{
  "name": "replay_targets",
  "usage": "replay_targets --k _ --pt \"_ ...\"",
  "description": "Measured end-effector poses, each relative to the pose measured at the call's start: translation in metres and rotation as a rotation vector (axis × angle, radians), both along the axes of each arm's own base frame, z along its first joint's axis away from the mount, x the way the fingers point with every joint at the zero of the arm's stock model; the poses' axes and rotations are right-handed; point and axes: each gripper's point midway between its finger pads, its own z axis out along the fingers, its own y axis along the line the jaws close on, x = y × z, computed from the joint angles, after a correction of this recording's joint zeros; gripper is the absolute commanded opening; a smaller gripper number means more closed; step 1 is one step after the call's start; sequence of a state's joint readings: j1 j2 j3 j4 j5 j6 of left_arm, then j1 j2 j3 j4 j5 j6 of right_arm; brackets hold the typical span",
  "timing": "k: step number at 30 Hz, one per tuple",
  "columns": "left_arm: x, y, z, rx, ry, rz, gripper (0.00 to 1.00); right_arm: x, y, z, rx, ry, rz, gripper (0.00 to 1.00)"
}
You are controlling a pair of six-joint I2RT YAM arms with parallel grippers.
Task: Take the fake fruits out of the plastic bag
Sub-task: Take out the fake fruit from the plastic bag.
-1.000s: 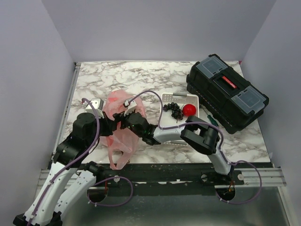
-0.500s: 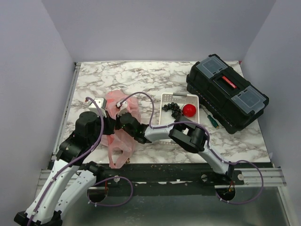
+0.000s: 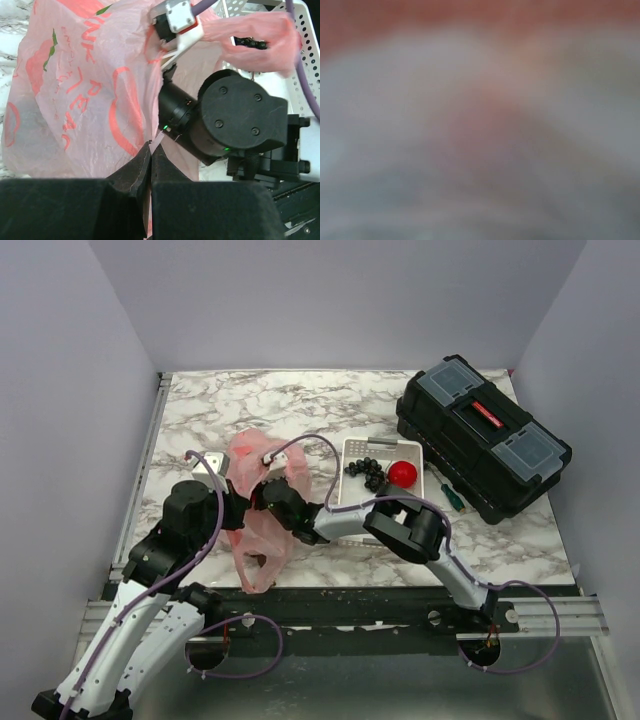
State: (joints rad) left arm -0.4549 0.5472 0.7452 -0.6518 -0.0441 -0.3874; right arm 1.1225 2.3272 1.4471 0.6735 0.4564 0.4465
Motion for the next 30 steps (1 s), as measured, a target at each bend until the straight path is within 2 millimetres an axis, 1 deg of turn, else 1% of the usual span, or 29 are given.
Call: replay_targets --k 5,10,14,17,20,24,30 --pt "0.000 0.000 -0.003 0.004 0.007 -0.001 0.00 0.009 -0.034 0.002 -0.030 0.000 -0.053 0.10" --pt "0.001 0.000 -0.004 0.011 0.005 -0.005 0.00 0.006 -0.059 0.013 -0.066 -0.016 -0.059 0.09" --pt "0.007 -0.002 -0.011 0.046 0.026 -0.015 0.00 -0.001 -0.072 0.034 -0.068 -0.036 -0.053 0.09" --pt "0.010 -0.002 -0.018 0.077 0.044 -0.021 0.00 -0.006 -0.074 0.054 -0.062 -0.046 -0.025 0.08" --pt "0.015 -0.001 -0.021 0.104 0.045 -0.023 0.00 -0.017 -0.071 0.074 -0.042 -0.042 0.035 0.07" --pt "0.018 0.000 -0.014 0.105 0.010 -0.022 0.00 -0.036 -0.076 0.093 -0.004 -0.014 0.107 0.07" --pt "0.018 0.000 -0.006 0.094 -0.028 -0.020 0.00 -0.072 -0.092 0.098 0.009 0.066 0.222 0.04"
